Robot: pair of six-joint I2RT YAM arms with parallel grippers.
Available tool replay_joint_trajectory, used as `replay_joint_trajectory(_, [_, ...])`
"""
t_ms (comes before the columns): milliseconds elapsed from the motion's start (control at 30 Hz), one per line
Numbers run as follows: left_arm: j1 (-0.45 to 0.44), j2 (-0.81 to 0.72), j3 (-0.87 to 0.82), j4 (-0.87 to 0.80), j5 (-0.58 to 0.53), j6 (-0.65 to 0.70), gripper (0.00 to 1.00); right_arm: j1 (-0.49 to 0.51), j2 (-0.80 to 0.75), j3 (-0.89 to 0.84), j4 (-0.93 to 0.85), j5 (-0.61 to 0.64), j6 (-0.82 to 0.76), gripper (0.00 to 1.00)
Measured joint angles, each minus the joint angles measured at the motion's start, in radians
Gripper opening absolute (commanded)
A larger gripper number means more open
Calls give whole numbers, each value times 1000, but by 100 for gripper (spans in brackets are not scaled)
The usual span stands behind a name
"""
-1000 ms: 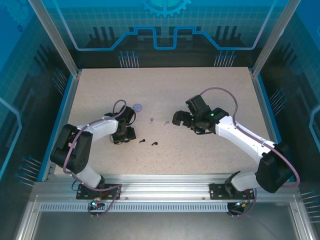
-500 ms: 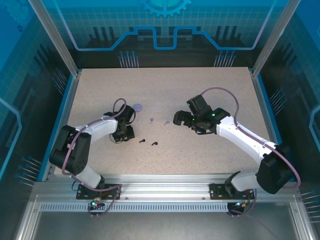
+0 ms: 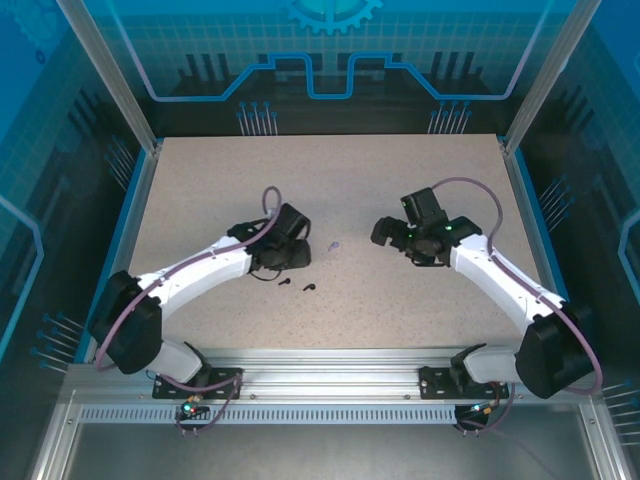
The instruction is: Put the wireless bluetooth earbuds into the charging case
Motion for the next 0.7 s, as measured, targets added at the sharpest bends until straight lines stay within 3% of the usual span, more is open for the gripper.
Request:
replay_joint_trajectory(300, [-217, 282, 230, -10, -67, -108, 28, -146, -60, -55, -11, -32, -26, 100])
replay_joint_trajectory(700, [-317, 581, 462, -101, -89, -158, 30, -236, -94, -91, -10, -91, -50, 100])
